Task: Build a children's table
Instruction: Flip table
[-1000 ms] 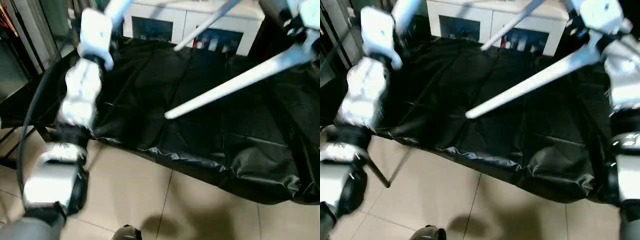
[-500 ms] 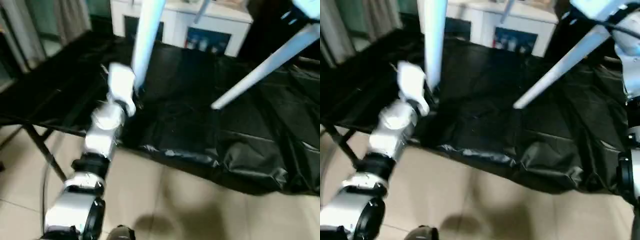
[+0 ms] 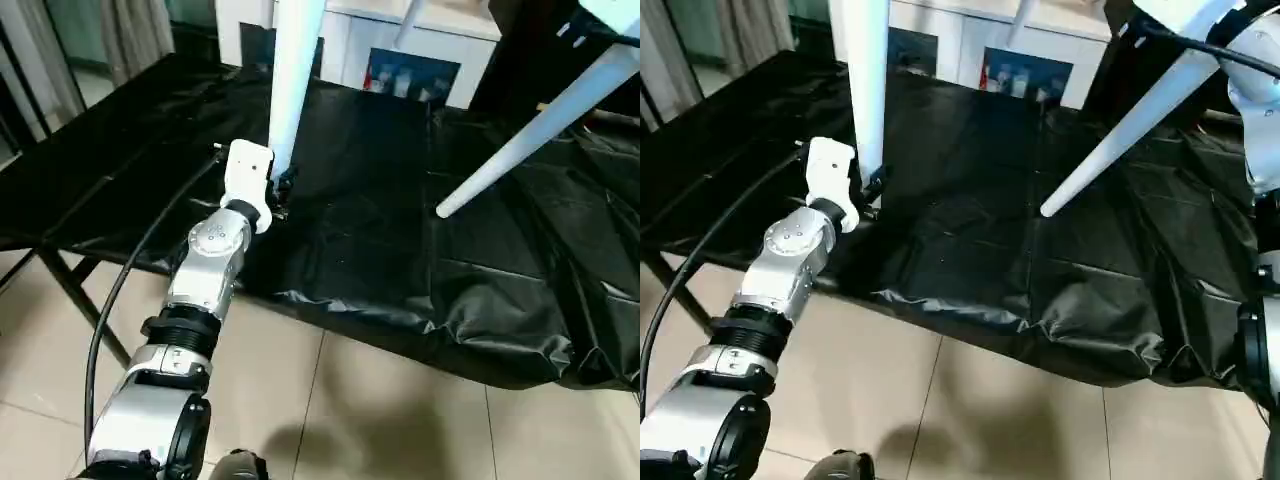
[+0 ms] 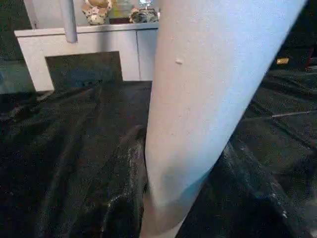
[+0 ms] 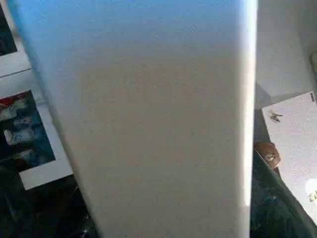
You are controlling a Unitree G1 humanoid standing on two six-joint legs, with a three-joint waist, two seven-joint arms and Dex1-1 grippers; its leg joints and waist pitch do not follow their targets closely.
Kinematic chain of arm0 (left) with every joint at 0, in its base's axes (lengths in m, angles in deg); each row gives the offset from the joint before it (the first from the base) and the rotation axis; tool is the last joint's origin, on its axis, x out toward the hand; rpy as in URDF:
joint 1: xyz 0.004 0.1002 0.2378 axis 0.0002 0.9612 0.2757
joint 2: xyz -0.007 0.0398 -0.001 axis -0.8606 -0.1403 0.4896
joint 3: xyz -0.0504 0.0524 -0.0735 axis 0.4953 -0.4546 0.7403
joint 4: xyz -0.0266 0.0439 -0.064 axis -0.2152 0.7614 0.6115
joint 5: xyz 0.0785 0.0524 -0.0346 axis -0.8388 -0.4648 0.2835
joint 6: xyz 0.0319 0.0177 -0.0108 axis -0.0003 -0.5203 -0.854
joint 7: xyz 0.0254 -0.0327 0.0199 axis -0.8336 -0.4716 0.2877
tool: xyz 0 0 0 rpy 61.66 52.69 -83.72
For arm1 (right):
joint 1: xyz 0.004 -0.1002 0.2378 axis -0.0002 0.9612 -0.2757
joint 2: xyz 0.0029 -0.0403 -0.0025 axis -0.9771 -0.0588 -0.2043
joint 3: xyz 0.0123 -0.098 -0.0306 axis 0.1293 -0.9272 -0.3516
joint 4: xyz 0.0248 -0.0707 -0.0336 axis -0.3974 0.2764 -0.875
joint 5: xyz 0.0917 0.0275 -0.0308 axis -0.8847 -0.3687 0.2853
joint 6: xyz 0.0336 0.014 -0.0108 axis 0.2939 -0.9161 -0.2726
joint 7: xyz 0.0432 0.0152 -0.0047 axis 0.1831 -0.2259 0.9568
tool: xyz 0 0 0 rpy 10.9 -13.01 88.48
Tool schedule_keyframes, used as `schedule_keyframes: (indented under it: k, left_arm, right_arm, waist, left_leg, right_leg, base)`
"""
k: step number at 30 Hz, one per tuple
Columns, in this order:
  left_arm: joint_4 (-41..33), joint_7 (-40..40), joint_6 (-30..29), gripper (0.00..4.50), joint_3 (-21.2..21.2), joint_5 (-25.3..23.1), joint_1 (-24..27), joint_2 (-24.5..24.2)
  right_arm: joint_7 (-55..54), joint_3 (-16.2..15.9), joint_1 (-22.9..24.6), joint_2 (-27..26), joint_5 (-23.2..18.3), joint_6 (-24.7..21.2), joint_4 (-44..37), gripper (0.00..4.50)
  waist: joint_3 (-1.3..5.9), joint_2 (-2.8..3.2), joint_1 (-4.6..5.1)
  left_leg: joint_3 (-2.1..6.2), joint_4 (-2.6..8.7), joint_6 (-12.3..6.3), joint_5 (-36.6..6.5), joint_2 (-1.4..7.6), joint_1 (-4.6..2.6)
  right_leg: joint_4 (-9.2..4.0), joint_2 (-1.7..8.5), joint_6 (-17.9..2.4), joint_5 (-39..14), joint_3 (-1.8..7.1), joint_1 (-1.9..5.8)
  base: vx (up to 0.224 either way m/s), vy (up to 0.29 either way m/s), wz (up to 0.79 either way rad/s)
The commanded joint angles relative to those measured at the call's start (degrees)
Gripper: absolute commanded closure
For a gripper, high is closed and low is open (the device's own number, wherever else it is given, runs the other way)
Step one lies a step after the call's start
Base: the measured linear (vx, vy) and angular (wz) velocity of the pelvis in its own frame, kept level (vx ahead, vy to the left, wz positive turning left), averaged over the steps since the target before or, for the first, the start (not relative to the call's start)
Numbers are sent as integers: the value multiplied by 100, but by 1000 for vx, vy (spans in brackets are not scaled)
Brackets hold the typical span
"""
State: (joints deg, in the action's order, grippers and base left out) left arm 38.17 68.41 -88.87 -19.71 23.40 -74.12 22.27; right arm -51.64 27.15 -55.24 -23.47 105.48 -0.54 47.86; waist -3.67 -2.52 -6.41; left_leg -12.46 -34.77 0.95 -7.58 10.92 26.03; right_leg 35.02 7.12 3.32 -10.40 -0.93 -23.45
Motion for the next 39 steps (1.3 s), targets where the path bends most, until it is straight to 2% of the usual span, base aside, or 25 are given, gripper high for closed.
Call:
schedule_keyframes:
  k: [1,2,4,6,7,8,9,10,11,12,14,17,20,24,25,28,34,35,37,38,39]
  left_arm:
    - [-49,-134,-96,284,-163,12,-163,127]
    - [-131,-137,-114,285,-159,12,-198,93]
    - [-185,-144,-132,287,-159,14,-212,75]
    - [-303,-178,-183,288,-153,38,-219,57]
    - [-316,-182,-189,289,-153,41,-220,55]
    - [-443,-191,-236,289,-138,71,-226,41]
    - [-443,-191,-236,289,-138,71,-226,41]
    - [-498,-190,-261,289,-129,86,-223,29]
    - [-569,-187,-292,290,-116,112,-212,13]
    - [-574,-187,-294,291,-115,113,-211,12]
    - [-634,-192,-325,291,-102,139,-190,4]
    - [-744,-228,-403,293,-81,193,-121,1]
    - [-877,-322,-526,293,-76,248,-59,-24]
    - [-840,-413,-597,294,-61,295,-36,-42]
    - [-818,-426,-600,294,-60,297,-33,-46]
    - [-768,-560,-667,295,-136,245,7,-75]
    - [-732,-470,-737,295,-196,93,27,-183]
    - [-701,-409,-730,295,-217,11,32,-227]
    - [-659,-433,-721,295,-242,-53,54,-312]
    - [-632,-393,-697,240,-240,-121,75,-388]
    - [-613,-360,-678,226,-242,-174,81,-441]
  right_arm:
    - [-104,311,-373,-111,-406,-88,37,261]
    - [150,206,-530,-140,-394,-92,202,261]
    - [303,151,-609,-159,-395,-104,295,261]
    - [554,26,-720,-184,-335,-136,484,261]
    - [581,15,-731,-188,-331,-141,505,261]
    - [775,-109,-842,-217,-233,-139,721,261]
    - [775,-109,-842,-217,-233,-139,721,261]
    - [881,-116,-896,-244,-257,-155,801,261]
    - [998,-150,-982,-258,-264,-156,911,261]
    - [1004,-154,-986,-258,-262,-157,915,261]
    - [1099,-200,-1046,-248,-220,-157,983,261]
    - [1378,-293,-1088,-182,-145,-176,1015,261]
    - [1752,-387,-1105,-67,-70,-186,1009,261]
    - [2092,-494,-1075,39,-11,-235,906,261]
    - [2161,-514,-1064,55,-8,-243,878,261]
    - [2452,-638,-940,113,71,-292,686,262]
    - [2602,-696,-779,0,55,-314,510,262]
    - [2646,-686,-732,-48,1,-351,439,227]
    - [2707,-682,-666,-84,-53,-389,339,227]
    - [2778,-662,-603,-117,-139,-438,236,192]
    - [2811,-648,-574,-132,-188,-469,188,186]
  waist:
    - [525,26,20]
    - [537,-9,22]
    - [539,10,0]
    - [552,-23,-19]
    - [550,-16,-15]
    - [539,-39,-16]
    - [544,-32,-11]
    - [532,-52,-17]
    - [517,-16,-22]
    - [515,-47,-12]
    - [502,-30,-6]
    - [488,-64,5]
    - [484,-78,3]
    - [482,-71,-9]
    - [485,-88,0]
    - [490,-100,6]
    - [484,-94,11]
    - [484,-95,17]
    - [486,-90,11]
    - [492,-92,8]
    - [484,-103,14]
  left_leg:
    - [142,375,0,-1743,145,-352]
    - [131,347,-74,-1516,141,-341]
    - [117,320,-191,-1242,138,-338]
    - [104,287,-318,-1004,146,-348]
    - [104,285,-339,-973,145,-340]
    - [93,281,-361,-999,144,-345]
    - [98,276,-364,-1021,146,-344]
    - [94,281,-371,-1101,154,-344]
    - [97,302,-314,-1263,167,-368]
    - [99,307,-275,-1316,170,-368]
    - [112,335,-132,-1510,172,-376]
    - [125,363,60,-1882,177,-385]
    - [127,364,112,-1972,172,-388]
    - [129,362,108,-1949,173,-385]
    - [136,364,97,-1883,167,-356]
    - [126,344,34,-1797,165,-365]
    - [133,355,62,-1924,171,-372]
    - [136,358,68,-1972,173,-372]
    - [143,362,92,-1992,174,-382]
    - [142,360,86,-1989,174,-387]
    - [144,368,92,-1990,176,-381]
  right_leg:
    - [-280,-1,-1144,-307,-24,131]
    - [-247,-12,-1202,-26,-22,151]
    - [-216,-19,-1293,263,-20,156]
    - [-178,-32,-1420,545,-19,166]
    - [-163,-32,-1457,585,-18,169]
    - [-179,-42,-1479,537,-18,158]
    - [-163,-33,-1502,512,-17,162]
    - [-180,-23,-1503,352,-16,155]
    - [-209,-21,-1467,150,-13,132]
    - [-212,-30,-1449,98,-14,133]
    - [-219,-40,-1379,-53,-17,118]
    - [-244,-23,-1274,-326,-17,110]
    - [-248,-22,-1236,-385,-14,102]
    - [-246,-19,-1234,-352,-9,93]
    - [-234,-14,-1226,-296,-13,117]
    - [-232,-15,-1251,-249,-8,109]
    - [-248,-10,-1214,-493,-6,95]
    - [-251,-15,-1184,-533,-6,89]
    - [-249,-14,-1158,-560,-8,86]
    - [-245,-12,-1153,-530,-5,88]
    - [-248,-15,-1152,-540,-7,88]
  base:
    - [0,0,0]
    - [0,0,0]
    - [0,0,0]
    - [0,0,0]
    - [0,0,0]
    - [0,0,0]
    - [0,0,0]
    - [0,0,0]
    - [0,0,0]
    - [0,0,0]
    - [0,0,0]
    - [0,0,0]
    - [0,0,0]
    - [0,0,0]
    - [0,0,0]
    - [0,0,0]
    - [0,0,0]
    - [0,0,0]
    - [0,0,0]
    - [0,0,0]
    - [0,0,0]
